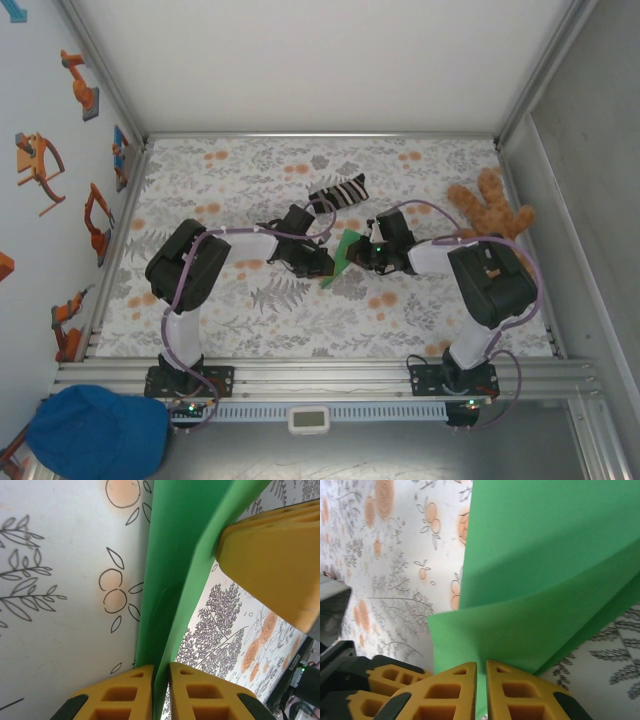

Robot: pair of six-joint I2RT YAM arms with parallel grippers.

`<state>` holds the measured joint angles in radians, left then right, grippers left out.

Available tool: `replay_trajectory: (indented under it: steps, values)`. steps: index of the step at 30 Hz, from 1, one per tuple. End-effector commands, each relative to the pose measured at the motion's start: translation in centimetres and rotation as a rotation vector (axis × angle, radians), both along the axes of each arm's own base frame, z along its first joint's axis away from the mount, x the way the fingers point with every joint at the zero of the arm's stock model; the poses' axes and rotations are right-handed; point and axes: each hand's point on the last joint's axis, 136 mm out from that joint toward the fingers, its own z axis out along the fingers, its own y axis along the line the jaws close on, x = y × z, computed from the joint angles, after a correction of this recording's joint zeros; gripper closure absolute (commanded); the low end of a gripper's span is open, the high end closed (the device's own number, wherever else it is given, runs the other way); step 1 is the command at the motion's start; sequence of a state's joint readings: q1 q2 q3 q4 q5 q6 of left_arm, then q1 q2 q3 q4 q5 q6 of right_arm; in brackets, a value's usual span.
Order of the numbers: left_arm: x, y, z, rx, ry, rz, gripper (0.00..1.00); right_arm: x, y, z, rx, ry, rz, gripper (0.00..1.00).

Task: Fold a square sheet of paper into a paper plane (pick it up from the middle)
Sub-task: Fold the wing for the fifth time at the center of the table.

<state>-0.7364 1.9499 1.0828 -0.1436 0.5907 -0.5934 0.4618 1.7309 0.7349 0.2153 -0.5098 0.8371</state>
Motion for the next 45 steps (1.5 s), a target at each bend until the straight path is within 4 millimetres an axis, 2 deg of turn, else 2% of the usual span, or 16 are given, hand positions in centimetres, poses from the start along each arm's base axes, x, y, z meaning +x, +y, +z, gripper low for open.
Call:
replay_trajectory:
  steps: [1,8,13,19,24,31,36,39,41,45]
  values:
    - [-0.6,0.6,-1.3,0.061,0.044,0.03,0.86,0.6,1.3,2.2,0.053,-0.046,0.022,0.87]
    - [-0.5,0.4,-1.6,0.061,0.048,0.044,0.85,-0.3,1.0,0.3,0.024,-0.003,0.022,0.87]
    - [-0.5,0.4,-1.4,0.057,0.049,0.047,0.81,-0.3,0.8,-0.9,-0.002,0.028,0.018,0.87]
    - [-0.4,0.3,0.1,0.03,0.038,0.057,0.77,-0.6,0.1,-2.2,-0.056,0.049,0.01,0.87]
    - [-0.6,0.8,1.4,0.018,0.03,0.075,0.74,-0.6,0.0,-2.3,-0.066,0.045,0.01,0.88]
    - [-0.2,3.2,3.2,0.079,-0.044,0.106,0.66,-0.6,0.0,-2.3,-0.066,0.048,0.011,0.88]
    - [1.2,1.7,6.1,-0.047,-0.13,0.138,0.63,-0.4,0.1,-2.1,-0.062,0.043,0.014,0.88]
    - [1.8,0.5,6.9,-0.113,-0.138,0.146,0.68,-0.5,0.1,-2.1,-0.063,0.046,0.017,0.88]
    - [1.7,-0.4,6.6,-0.157,-0.09,0.148,0.71,-0.5,0.1,-2.1,-0.063,0.046,0.017,0.88]
    - [0.9,-1.2,4.4,-0.159,-0.006,0.133,0.8,-0.3,0.2,-1.9,-0.06,0.04,0.02,0.88]
